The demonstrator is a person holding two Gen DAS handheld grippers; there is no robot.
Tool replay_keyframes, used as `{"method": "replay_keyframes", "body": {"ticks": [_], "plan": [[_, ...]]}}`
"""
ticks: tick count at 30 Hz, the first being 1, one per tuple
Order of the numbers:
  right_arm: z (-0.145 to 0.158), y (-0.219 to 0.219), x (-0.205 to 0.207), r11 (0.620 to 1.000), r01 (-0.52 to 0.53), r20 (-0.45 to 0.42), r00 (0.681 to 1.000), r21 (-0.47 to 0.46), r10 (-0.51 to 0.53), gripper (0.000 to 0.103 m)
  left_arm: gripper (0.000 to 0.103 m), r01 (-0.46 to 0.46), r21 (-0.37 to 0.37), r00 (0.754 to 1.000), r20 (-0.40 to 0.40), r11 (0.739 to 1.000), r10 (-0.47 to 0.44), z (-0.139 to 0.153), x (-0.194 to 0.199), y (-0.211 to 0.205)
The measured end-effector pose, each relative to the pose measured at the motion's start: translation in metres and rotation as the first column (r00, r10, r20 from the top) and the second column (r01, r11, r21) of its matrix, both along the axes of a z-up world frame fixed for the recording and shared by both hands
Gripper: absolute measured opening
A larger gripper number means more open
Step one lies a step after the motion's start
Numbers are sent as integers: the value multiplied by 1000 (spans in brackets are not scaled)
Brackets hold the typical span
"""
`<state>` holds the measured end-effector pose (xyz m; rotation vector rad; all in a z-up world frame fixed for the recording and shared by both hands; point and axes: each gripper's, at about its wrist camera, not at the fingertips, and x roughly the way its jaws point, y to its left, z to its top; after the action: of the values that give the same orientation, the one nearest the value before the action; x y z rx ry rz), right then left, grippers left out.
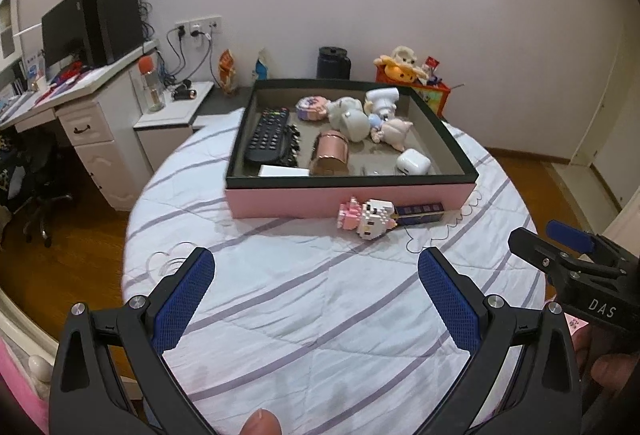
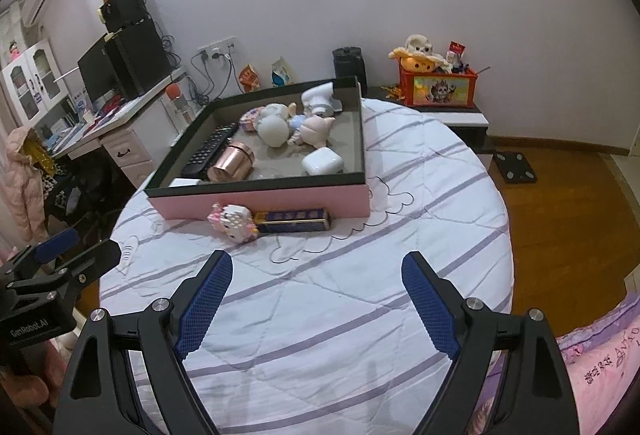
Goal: Organize rigid objects
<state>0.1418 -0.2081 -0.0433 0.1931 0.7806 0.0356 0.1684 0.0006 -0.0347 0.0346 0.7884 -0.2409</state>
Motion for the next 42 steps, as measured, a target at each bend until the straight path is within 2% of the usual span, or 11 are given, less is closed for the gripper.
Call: {"method": "replay_keyframes", "body": {"ticks": [11,18,27,31,34,36,38,42], "plan": [[-33,-21,25,1000,20,-79,997,20,-18,88,103,22,15,994,-108,1000,-20,-62,57,-44],[-50,-25,41,1000,17,-121,993,25,-14,88,103,-11,-18,989,-147,1000,8,-85,87,-51],[-62,-28,55,999,29,-156,987,21,-26,88,101,-38,-100,987,-159,994,22,-97,108,-46],[-64,-27,58,999,33,-163,986,18,-30,88,94,-28,-119,988,-153,993,10,-97,108,-43],[-64,-24,60,999,33,-168,985,17,-29,88,84,-35,-131,989,-146,991,16,-96,105,-37],[-64,-21,60,999,28,-167,986,15,-25,88,68,-45,-126,989,-144,991,26,-95,103,-31],[-63,-18,61,1000,24,-167,986,12,-22,88,60,-41,-144,989,-146,989,20,-94,101,-23],[-62,-9,63,1000,16,-165,986,9,-14,88,60,-50,-144,989,-144,988,29,-92,97,-11]]}}
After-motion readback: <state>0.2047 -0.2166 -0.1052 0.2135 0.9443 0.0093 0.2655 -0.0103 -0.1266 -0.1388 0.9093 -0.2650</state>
